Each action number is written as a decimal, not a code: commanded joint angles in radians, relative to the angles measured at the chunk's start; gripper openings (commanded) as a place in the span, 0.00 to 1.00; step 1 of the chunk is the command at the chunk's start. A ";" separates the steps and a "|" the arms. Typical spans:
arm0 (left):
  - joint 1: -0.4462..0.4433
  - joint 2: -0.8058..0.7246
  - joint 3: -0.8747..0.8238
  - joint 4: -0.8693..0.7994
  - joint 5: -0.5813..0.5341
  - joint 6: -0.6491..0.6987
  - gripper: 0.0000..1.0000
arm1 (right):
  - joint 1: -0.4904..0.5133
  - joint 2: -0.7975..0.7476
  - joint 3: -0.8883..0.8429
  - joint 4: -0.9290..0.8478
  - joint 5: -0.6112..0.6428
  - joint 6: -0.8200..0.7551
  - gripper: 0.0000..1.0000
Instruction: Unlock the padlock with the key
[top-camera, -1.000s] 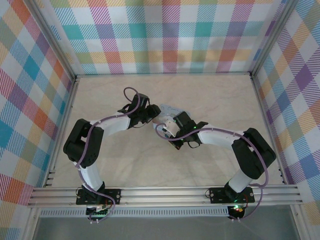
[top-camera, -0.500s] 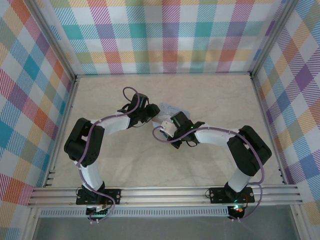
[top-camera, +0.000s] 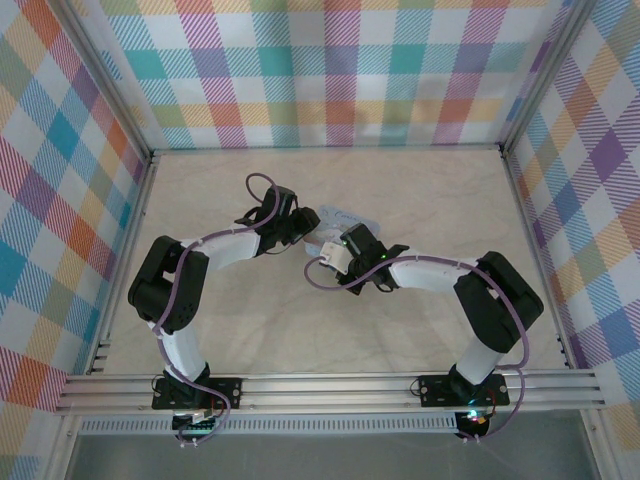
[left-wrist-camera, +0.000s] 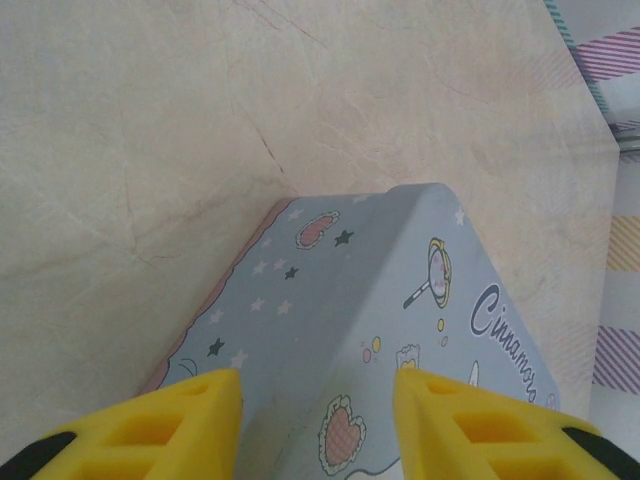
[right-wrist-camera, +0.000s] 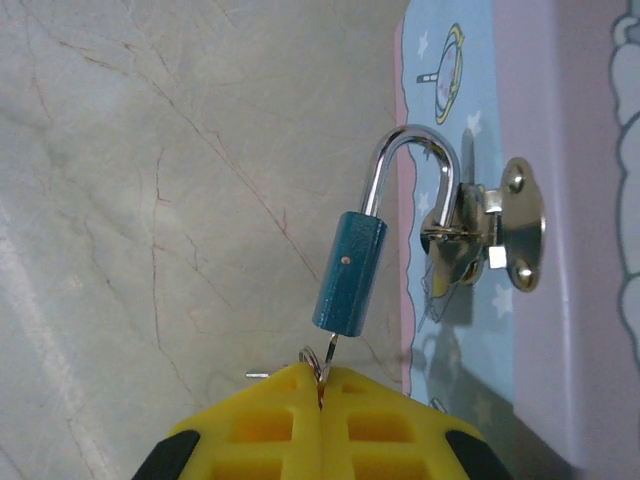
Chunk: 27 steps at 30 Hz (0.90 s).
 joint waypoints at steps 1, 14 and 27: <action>-0.011 0.013 0.021 -0.035 0.041 0.020 0.44 | 0.000 -0.024 0.018 0.083 0.027 -0.041 0.00; 0.016 -0.031 -0.027 -0.013 0.030 -0.005 0.44 | 0.055 -0.018 0.020 0.133 0.012 -0.056 0.00; 0.044 -0.058 -0.054 -0.003 0.034 -0.012 0.44 | 0.058 -0.082 -0.042 0.165 0.033 -0.039 0.00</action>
